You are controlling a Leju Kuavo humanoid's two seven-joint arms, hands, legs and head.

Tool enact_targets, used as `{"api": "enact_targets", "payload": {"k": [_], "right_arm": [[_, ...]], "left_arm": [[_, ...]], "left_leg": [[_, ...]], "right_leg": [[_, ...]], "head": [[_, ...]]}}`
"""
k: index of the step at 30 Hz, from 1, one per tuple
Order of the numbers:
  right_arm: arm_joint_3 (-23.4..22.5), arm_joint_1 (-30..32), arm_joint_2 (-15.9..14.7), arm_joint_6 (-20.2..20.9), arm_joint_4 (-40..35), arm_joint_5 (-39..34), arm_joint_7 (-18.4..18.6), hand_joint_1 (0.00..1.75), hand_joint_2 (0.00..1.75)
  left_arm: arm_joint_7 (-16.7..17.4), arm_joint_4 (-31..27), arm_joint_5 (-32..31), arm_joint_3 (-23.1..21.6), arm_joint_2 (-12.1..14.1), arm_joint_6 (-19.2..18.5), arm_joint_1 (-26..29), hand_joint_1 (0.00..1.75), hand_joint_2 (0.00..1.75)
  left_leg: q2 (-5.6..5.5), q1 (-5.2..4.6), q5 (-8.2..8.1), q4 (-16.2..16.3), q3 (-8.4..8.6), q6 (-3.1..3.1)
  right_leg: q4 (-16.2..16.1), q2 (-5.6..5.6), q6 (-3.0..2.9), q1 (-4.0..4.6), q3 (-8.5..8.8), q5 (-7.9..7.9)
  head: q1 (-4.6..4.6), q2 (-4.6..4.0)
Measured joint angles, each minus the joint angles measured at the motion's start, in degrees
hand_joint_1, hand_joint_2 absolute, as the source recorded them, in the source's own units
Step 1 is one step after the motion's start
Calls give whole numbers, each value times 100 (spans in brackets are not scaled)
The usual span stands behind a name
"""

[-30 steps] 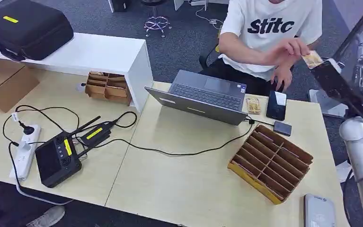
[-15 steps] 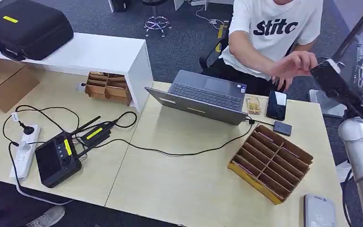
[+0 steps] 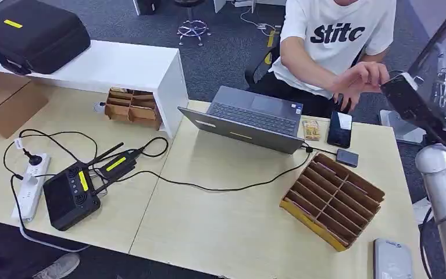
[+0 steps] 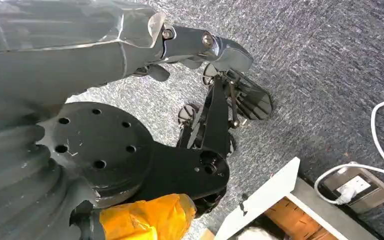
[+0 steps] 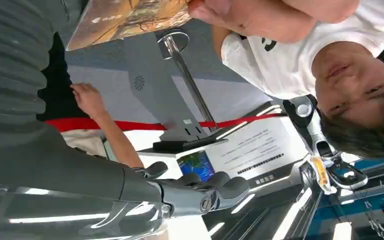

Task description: Pass the card to the sensor for recognition and then transmit it.

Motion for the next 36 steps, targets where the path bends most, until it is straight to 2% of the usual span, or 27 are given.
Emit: {"api": "enact_targets", "payload": {"k": [6,15,19,23,31,36], "right_arm": [[0,8,33,46,2,-81,-164,175,175],[0,14,83,103,4,-79,-203,175,175],[0,-3,160,190,13,-66,-326,175,175],[0,-35,249,195,52,-33,-380,175,175],[0,-37,280,195,61,-33,-420,175,175],[0,60,273,216,-135,-122,-629,175,175]], "left_arm": [[83,0,-105,-33,4,50,-24,0,175],[127,0,-122,-96,11,55,-53,0,175],[490,0,-118,-103,11,302,-147,0,175],[634,0,-107,-103,13,354,-268,0,175],[649,0,-103,-103,24,339,-281,0,175],[627,0,-59,-103,39,315,-272,0,175]], "left_leg": [[0,0,0,0,0,0],[-1,0,0,0,-1,0],[-9,0,0,0,-3,0],[-7,1,0,0,-1,0],[-7,0,1,1,-1,0],[-6,1,1,2,2,0]], "right_leg": [[0,1,0,0,0,0],[0,0,0,0,0,0],[0,-6,0,0,-1,0],[1,-5,0,0,0,0],[1,-4,0,0,0,0],[0,-3,0,0,-2,0]], "head": [[-2,0],[0,0],[0,0],[0,0],[0,0],[0,0]]}}
